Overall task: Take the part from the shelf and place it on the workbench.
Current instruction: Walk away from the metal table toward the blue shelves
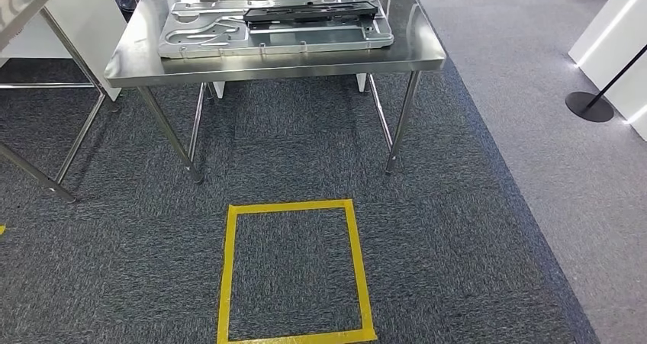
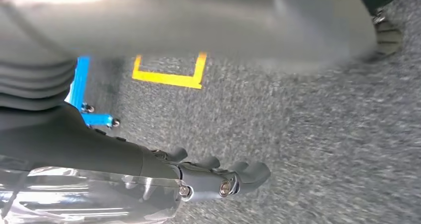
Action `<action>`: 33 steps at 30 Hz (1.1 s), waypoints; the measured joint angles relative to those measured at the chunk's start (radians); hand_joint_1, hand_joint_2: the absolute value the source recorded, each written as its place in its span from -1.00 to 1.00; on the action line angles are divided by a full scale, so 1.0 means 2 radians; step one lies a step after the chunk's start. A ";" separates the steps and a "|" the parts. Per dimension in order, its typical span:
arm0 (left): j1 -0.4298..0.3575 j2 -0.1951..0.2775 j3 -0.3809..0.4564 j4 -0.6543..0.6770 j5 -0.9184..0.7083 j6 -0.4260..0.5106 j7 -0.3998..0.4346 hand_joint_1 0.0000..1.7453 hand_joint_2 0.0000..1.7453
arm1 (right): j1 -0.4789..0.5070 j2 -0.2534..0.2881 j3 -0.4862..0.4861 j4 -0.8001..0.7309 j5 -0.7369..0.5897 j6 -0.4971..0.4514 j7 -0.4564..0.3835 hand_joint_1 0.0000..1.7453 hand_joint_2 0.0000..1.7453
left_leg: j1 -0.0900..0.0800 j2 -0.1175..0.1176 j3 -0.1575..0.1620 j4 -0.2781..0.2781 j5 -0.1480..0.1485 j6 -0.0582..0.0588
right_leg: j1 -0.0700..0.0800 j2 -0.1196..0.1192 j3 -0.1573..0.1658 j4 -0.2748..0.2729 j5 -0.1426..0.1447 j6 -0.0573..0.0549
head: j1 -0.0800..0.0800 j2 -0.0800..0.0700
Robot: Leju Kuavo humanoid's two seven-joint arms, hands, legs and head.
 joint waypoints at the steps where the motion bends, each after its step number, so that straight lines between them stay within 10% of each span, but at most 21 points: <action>1: 0.000 0.000 0.000 0.000 0.000 -0.001 0.000 -1.00 -1.00 | 0.000 0.000 -0.001 0.000 -0.002 0.001 0.003 -1.00 1.00 | 0.000 -0.001 -0.002 0.004 -0.003 -0.003 | -0.001 -0.001 -0.001 -0.002 0.002 -0.003 | 0.000 0.000; 3: 0.000 0.001 0.000 0.000 -0.001 -0.001 -0.001 -1.00 -1.00 | 0.000 0.001 -0.004 0.000 -0.004 0.001 0.011 -1.00 1.00 | 0.002 -0.002 -0.017 0.037 -0.028 -0.009 | -0.004 -0.002 -0.003 -0.005 0.008 -0.009 | 0.000 0.000; 7: 0.001 0.002 0.000 0.000 -0.001 -0.001 -0.002 -1.00 1.00 | 0.000 0.001 -0.010 0.000 -0.006 0.001 0.030 -1.00 1.00 | 0.011 -0.003 -0.057 0.144 -0.079 -0.022 | -0.003 -0.003 -0.014 -0.001 0.012 -0.013 | 0.000 0.000; 11: 0.000 0.003 0.000 0.000 0.000 0.001 -0.006 -1.00 1.00 | 0.000 0.002 -0.011 0.000 -0.005 0.000 0.025 -1.00 -1.00 | 0.023 -0.004 0.006 0.035 -0.032 -0.035 | -0.006 -0.001 -0.022 0.013 0.008 -0.007 | 0.000 0.000; 17: 0.000 0.003 0.000 0.000 0.002 0.006 -0.016 -1.00 1.00 | -0.001 0.002 -0.015 0.000 -0.006 0.000 0.012 -1.00 -1.00 | 0.018 -0.007 0.018 0.005 -0.027 -0.020 | -0.006 0.002 -0.028 0.020 0.008 0.006 | 0.000 0.000; 21: 0.000 0.004 0.000 0.000 0.003 0.008 -0.021 -1.00 1.00 | -0.001 0.002 -0.018 0.000 -0.006 0.000 0.007 -1.00 1.00 | 0.016 -0.007 0.016 0.005 -0.026 -0.018 | -0.007 0.003 -0.029 0.019 0.010 0.009 | 0.000 0.000; 26: 0.004 0.005 -0.018 0.000 0.024 0.004 -0.016 -1.00 1.00 | 0.001 0.002 -0.010 0.000 -0.026 0.002 0.007 -1.00 1.00 | 0.015 -0.007 0.016 0.005 -0.026 -0.017 | -0.008 0.003 -0.029 0.018 0.011 0.010 | 0.000 0.000; 28: 0.007 0.007 -0.036 -0.001 0.040 0.005 -0.012 -1.00 0.00 | 0.003 0.001 0.000 -0.002 -0.043 0.003 0.007 -1.00 1.00 | 0.015 -0.007 0.016 0.006 -0.026 -0.017 | -0.008 0.003 -0.029 0.018 0.011 0.010 | 0.000 0.000; 30: 0.011 0.009 -0.055 -0.001 0.057 0.005 -0.007 -1.00 -1.00 | 0.006 0.001 0.011 -0.003 -0.062 0.004 0.007 -1.00 0.00 | 0.015 -0.007 0.016 0.006 -0.026 -0.017 | -0.008 0.003 -0.029 0.018 0.011 0.010 | 0.000 0.000; 32: 0.015 0.012 -0.076 -0.002 0.075 0.006 -0.003 -1.00 -1.00 | 0.010 -0.001 0.023 -0.006 -0.081 0.007 0.007 -1.00 -1.00 | 0.015 -0.007 0.016 0.006 -0.026 -0.017 | -0.008 0.003 -0.029 0.018 0.011 0.010 | 0.000 0.000; 33: 0.017 0.013 -0.087 -0.004 0.084 0.007 0.000 -1.00 -1.00 | 0.012 -0.001 0.029 -0.007 -0.091 0.008 0.007 -1.00 -1.00 | 0.015 -0.007 0.016 0.006 -0.026 -0.017 | -0.008 0.003 -0.029 0.018 0.011 0.010 | 0.000 0.000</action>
